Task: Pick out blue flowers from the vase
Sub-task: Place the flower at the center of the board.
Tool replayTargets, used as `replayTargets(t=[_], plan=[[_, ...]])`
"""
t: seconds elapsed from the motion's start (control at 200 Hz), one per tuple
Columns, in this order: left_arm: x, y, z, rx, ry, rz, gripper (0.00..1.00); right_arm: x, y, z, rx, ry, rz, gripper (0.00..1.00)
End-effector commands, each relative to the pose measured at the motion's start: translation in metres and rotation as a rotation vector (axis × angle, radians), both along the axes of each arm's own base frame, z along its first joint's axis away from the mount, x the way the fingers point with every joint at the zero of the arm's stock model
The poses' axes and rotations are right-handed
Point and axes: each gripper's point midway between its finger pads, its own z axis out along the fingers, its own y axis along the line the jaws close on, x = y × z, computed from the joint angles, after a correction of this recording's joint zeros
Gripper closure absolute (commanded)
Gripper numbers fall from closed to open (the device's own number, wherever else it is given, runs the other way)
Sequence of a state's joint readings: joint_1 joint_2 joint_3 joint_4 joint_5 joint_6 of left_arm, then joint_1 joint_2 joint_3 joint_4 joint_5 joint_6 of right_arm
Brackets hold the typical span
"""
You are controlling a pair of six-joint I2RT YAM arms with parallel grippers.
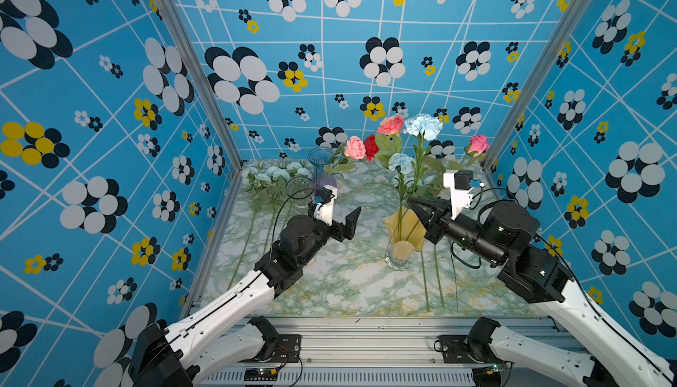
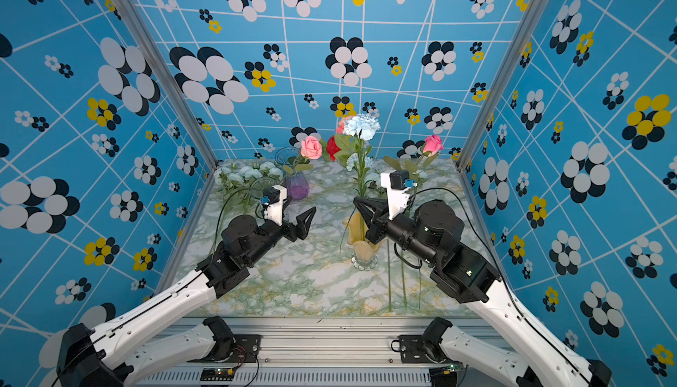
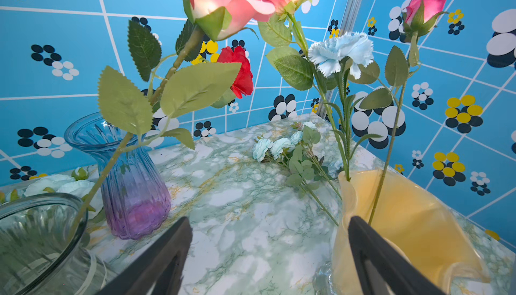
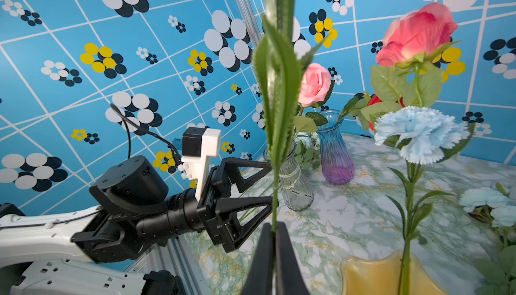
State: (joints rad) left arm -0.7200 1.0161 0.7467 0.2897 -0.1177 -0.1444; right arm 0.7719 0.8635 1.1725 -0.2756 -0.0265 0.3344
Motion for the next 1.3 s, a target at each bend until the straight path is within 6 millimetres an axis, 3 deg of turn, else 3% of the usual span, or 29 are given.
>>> replayTargets(t=[0.0,0.31,0.62,0.944,1.184,1.294], plan=[[0.004,0.003,0.006,-0.004,-0.034,0.022,0.09,-0.007,-0.028,0.004,-0.021,0.036,-0.093,1.0],[0.003,0.006,0.0,0.017,-0.028,0.031,0.09,-0.027,-0.102,0.006,-0.149,0.043,-0.315,1.0],[0.004,0.006,0.0,0.005,-0.032,0.032,0.09,-0.037,-0.204,-0.012,-0.395,0.101,-0.744,1.0],[0.008,0.004,-0.003,0.008,-0.026,0.034,0.09,-0.017,-0.237,-0.066,-0.592,0.21,-1.019,1.0],[0.008,0.009,-0.004,0.005,-0.025,0.046,0.09,0.016,-0.242,-0.13,-0.568,0.436,-0.982,1.0],[0.01,0.01,-0.005,0.001,-0.017,0.047,0.09,0.034,-0.241,-0.169,-0.584,0.561,-0.932,1.0]])
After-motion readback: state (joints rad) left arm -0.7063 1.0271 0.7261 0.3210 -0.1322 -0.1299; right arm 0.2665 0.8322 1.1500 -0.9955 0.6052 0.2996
